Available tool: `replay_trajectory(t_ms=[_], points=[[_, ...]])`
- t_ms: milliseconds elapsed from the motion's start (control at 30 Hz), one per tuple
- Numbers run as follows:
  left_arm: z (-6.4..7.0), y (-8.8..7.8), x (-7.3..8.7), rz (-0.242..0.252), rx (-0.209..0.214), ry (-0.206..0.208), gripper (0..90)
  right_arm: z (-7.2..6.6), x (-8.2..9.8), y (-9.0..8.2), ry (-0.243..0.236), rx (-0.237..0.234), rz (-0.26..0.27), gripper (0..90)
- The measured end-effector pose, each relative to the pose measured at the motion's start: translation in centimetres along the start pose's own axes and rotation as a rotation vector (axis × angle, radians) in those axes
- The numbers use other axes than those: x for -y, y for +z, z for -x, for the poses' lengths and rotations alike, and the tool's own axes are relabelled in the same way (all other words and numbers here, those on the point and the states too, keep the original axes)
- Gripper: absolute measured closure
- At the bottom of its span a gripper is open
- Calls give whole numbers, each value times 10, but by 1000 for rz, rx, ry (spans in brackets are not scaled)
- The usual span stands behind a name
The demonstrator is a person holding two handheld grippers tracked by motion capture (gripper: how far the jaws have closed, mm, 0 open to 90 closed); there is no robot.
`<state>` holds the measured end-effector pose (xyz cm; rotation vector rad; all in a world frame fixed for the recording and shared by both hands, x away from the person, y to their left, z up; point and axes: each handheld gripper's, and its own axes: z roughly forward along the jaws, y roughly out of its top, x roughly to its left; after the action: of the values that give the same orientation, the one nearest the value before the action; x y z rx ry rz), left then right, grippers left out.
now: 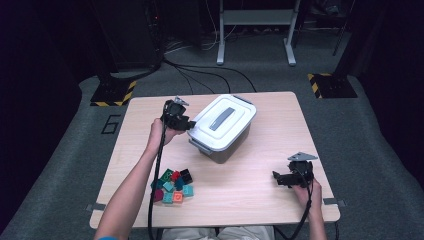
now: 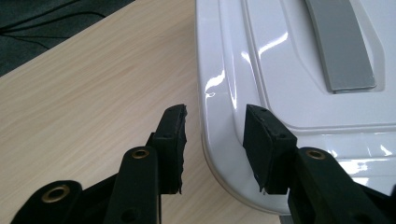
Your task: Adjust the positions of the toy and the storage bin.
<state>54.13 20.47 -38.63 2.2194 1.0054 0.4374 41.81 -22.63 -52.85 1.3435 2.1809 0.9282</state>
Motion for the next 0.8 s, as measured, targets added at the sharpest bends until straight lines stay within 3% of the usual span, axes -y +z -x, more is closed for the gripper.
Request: replay_trajectory(t_ms=[333, 800], points=[[-3, -1, 2, 0, -37, -8, 575, 0, 0, 0, 0, 0, 0, 32], [-12, -5, 5, -12, -150, 6, 575, 0, 0, 0, 0, 1, 0, 32]])
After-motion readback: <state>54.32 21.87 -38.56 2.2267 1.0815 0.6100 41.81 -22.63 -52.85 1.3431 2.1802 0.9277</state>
